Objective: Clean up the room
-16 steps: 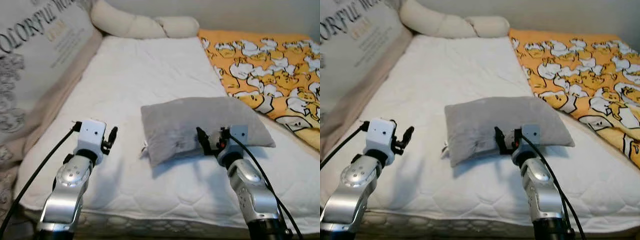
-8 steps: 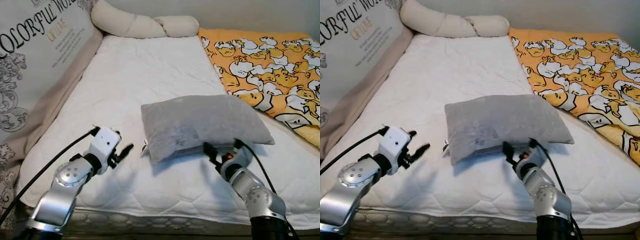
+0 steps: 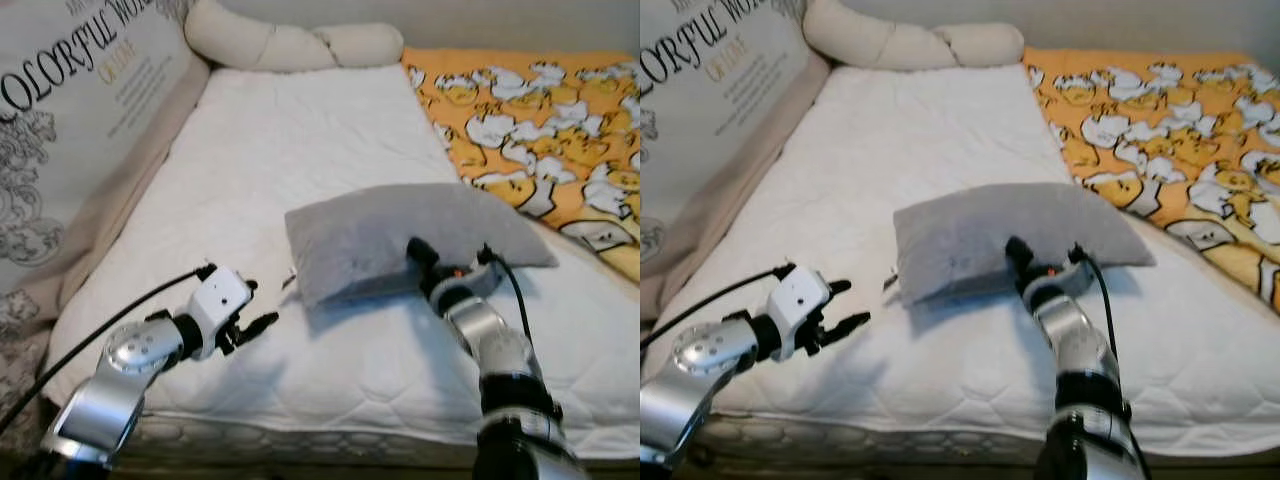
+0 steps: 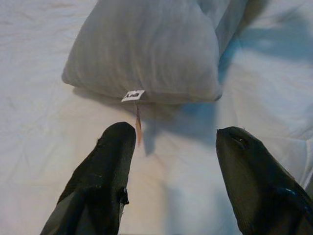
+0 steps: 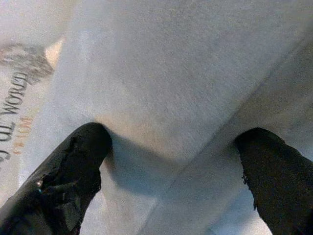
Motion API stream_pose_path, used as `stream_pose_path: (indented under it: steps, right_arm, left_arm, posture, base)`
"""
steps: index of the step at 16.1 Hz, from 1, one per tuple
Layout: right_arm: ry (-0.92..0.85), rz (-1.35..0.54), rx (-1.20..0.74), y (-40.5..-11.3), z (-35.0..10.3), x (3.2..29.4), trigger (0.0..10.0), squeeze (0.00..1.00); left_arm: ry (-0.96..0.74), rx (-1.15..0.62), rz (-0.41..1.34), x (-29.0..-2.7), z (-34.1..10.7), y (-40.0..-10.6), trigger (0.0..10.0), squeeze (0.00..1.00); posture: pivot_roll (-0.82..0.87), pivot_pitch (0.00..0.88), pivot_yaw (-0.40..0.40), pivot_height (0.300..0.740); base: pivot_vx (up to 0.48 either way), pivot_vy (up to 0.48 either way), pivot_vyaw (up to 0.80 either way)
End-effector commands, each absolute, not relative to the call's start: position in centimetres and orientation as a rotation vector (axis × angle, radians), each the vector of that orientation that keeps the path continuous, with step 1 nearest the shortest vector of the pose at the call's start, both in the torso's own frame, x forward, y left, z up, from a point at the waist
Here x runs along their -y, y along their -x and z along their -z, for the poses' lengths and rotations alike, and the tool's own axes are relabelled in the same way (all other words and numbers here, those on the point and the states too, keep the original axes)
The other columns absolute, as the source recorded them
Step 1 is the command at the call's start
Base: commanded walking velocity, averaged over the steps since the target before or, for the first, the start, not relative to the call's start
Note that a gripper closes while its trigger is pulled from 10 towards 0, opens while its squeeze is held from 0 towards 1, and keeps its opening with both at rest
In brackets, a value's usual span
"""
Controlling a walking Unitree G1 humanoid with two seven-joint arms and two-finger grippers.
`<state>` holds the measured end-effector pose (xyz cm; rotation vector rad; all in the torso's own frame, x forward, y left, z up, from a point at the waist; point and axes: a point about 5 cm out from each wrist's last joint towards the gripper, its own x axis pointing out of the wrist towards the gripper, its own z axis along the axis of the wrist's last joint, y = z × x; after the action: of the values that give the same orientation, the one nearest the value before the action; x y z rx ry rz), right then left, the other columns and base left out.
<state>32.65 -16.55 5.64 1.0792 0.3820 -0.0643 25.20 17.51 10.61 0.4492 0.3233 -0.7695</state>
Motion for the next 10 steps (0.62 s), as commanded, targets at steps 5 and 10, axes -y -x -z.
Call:
stream_pose_path:
  steps: [5,10]
  right_arm:
    - [-1.254,0.242,-0.311,-34.7,-5.9,18.2,10.0,0.00]
    - [-1.213,0.328,-0.302,-35.0,-5.7,19.0,0.0,0.00]
  left_arm:
    - [-0.462,-0.287,0.794,-17.4,-11.8,-26.1,10.0,0.00]
    - [-0.469,-0.293,0.779,-17.8,-11.7,-25.9,10.0,0.00]
  posture:
    - [0.04,0.000,0.042,0.740]
    - [0.06,0.000,0.030,0.740]
  base:
    - [0.000,0.000,0.00]
    - [0.000,0.000,0.00]
